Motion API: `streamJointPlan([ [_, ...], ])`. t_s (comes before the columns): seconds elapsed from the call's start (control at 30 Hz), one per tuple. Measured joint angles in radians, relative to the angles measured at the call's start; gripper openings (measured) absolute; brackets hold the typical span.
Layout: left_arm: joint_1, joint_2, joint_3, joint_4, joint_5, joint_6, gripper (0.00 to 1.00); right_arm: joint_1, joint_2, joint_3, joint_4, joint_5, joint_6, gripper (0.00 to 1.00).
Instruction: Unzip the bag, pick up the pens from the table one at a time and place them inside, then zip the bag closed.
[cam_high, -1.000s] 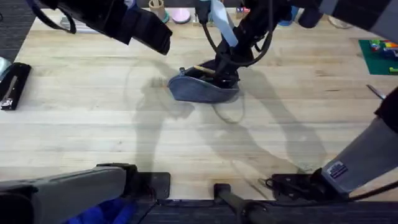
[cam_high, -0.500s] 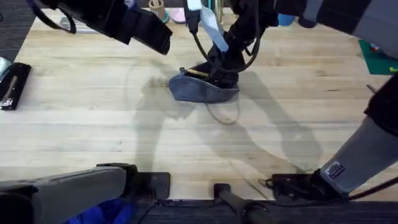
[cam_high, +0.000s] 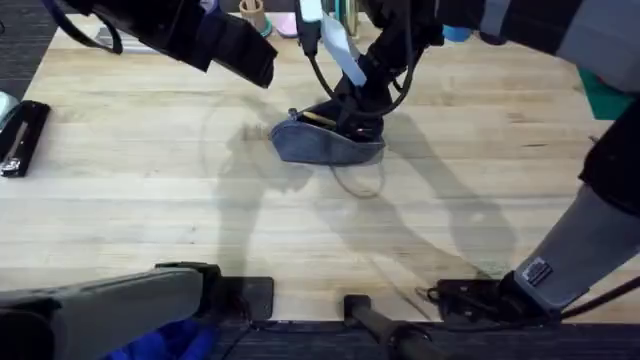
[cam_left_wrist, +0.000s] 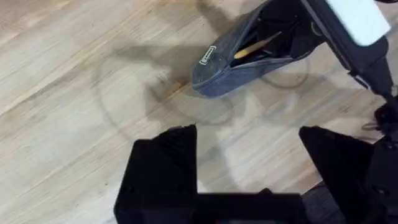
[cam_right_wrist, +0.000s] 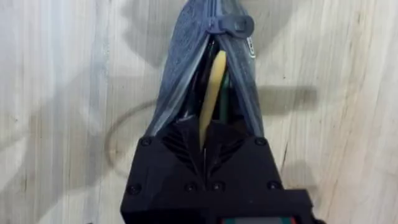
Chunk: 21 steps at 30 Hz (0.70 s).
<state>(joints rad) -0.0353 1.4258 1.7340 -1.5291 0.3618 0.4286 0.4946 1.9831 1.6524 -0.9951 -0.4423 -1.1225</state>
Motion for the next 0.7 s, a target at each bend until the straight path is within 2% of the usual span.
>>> streamJointPlan([
  [0.43, 0.0, 0.0, 0.0, 0.0, 0.0, 0.0, 0.995, 0.0, 0.0, 0.0, 0.001, 0.0, 0.0, 0.046],
  [0.5, 0.0, 0.0, 0.0, 0.0, 0.0, 0.0, 0.995, 0.0, 0.0, 0.0, 0.002, 0.0, 0.0, 0.16],
  [0.63, 0.0, 0.0, 0.0, 0.0, 0.0, 0.0, 0.995, 0.0, 0.0, 0.0, 0.001, 0.0, 0.001, 0.495],
  [0.7, 0.0, 0.0, 0.0, 0.0, 0.0, 0.0, 0.995, 0.0, 0.0, 0.0, 0.001, 0.0, 0.0, 0.769],
])
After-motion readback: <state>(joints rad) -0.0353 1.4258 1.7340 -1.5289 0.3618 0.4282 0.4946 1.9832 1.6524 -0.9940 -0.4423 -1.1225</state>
